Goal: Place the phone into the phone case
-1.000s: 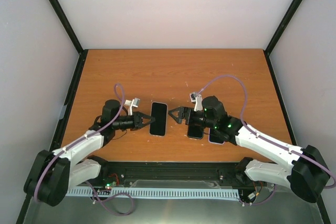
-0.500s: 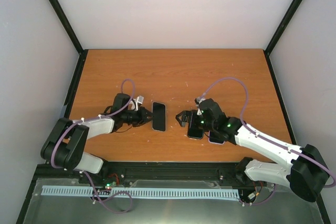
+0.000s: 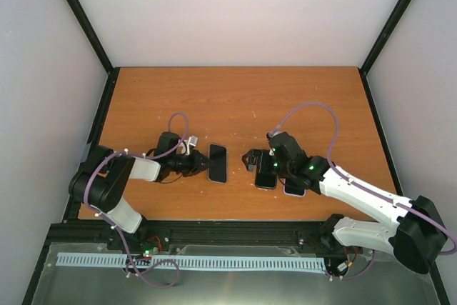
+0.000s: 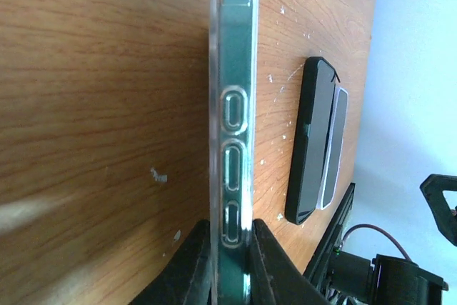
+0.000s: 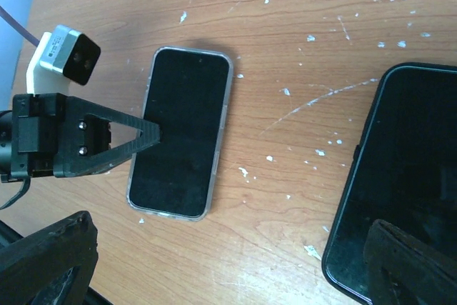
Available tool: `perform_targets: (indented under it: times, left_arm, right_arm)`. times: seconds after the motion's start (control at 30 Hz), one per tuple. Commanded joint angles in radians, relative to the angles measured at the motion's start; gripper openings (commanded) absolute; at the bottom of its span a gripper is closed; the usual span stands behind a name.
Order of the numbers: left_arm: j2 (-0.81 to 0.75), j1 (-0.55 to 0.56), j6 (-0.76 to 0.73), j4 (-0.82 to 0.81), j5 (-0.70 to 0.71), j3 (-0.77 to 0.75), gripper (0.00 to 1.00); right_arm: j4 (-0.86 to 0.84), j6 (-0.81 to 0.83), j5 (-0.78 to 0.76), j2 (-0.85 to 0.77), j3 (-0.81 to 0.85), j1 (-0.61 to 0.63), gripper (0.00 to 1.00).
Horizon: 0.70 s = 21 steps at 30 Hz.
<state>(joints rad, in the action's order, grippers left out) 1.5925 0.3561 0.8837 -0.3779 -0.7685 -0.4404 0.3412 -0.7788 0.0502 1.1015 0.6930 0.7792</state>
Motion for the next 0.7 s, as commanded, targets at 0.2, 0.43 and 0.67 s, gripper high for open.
perform_targets:
  times: [0.2, 0.43, 0.67]
  left_arm:
    - [-0.041, -0.003, 0.012, 0.029, 0.017, -0.001, 0.41]
    - [-0.233, -0.003, -0.038, 0.262, 0.146, -0.034, 0.74]
    - [-0.46, -0.004, -0.09, 0.522, 0.317, -0.125, 1.0]
  right_arm:
    - [0.096, 0.013, -0.089, -0.048, 0.045, -0.002, 1.0]
    - [0.135, 0.014, -0.149, -0.106, 0.051, -0.002, 1.0]
    - [0.165, 0.02, -0.18, -0.117, 0.092, -0.004, 1.0]
